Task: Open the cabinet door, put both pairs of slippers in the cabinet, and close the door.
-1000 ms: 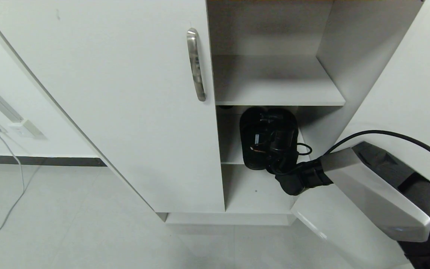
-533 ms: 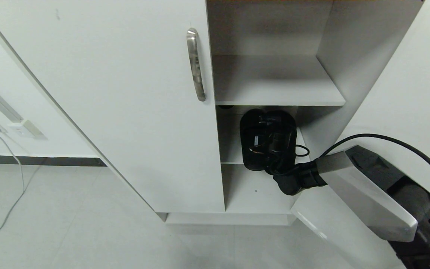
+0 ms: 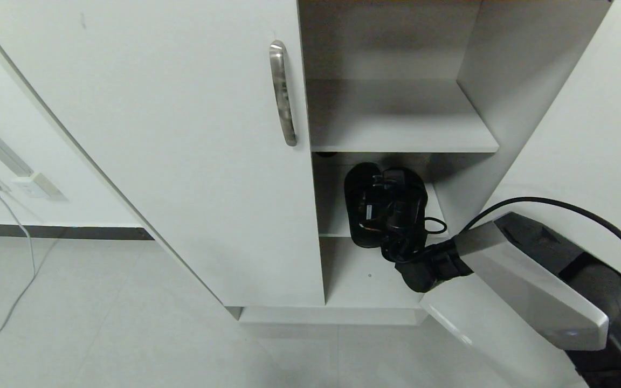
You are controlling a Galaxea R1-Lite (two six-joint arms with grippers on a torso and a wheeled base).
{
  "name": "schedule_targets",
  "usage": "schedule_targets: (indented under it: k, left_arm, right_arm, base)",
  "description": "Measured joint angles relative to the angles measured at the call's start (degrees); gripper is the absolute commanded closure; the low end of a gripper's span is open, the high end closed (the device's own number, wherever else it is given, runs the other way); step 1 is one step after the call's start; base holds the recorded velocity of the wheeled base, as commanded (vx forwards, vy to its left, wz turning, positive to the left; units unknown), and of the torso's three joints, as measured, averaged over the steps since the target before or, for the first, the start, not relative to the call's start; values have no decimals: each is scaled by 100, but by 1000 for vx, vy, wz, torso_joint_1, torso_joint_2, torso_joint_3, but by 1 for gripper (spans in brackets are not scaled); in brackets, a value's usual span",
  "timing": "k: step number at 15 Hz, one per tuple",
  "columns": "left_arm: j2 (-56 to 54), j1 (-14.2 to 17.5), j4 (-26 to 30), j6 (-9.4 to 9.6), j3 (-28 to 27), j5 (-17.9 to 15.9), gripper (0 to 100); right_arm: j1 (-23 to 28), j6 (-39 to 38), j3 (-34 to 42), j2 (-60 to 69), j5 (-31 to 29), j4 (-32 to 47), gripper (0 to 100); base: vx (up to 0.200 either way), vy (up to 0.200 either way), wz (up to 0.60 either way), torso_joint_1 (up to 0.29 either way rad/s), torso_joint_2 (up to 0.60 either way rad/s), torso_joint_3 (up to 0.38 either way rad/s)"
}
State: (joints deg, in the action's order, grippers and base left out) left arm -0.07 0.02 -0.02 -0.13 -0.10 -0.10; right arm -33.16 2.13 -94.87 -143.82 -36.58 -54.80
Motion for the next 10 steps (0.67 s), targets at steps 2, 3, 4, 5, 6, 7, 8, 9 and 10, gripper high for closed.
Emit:
schedule_targets:
  k: [2,3,4,5,6,7,8,9,10]
  left_arm:
    - [0,0,0,0,0,0,100]
    - [0,0,2,2,0,0,100]
    - [0,0,2,2,0,0,100]
    - [0,0,2,4,0,0,100]
    - [0,0,2,4,0,0,100]
    - [0,0,2,6,0,0,100]
    - [0,2,2,4,0,0,100]
    - [0,0,2,2,0,0,100]
    - [0,0,2,2,0,0,100]
  right_arm:
    - [-132,10,739,344,-23,-374,0]
    - [-201,11,1124,532,-26,-533,0]
    - [-300,11,1592,767,-30,-711,0]
    - [-391,10,2029,984,-33,-886,0]
    - [-482,10,2477,1185,-37,-1100,0]
    - [-575,7,2943,1378,-39,-1349,0]
    - [-672,7,3393,1543,-39,-1648,0]
    - [-757,7,3823,1670,-41,-1952,0]
    - [-874,10,4324,1808,-41,-2295,0]
  base:
    - [0,0,0,0,0,0]
    - [0,0,0,0,0,0]
    - [0,0,0,0,0,0]
    - [0,0,0,0,0,0]
    - [0,0,0,0,0,0]
    - [0,0,0,0,0,0]
    - [0,0,0,0,0,0]
    - [0,0,0,0,0,0]
    - [0,0,0,0,0,0]
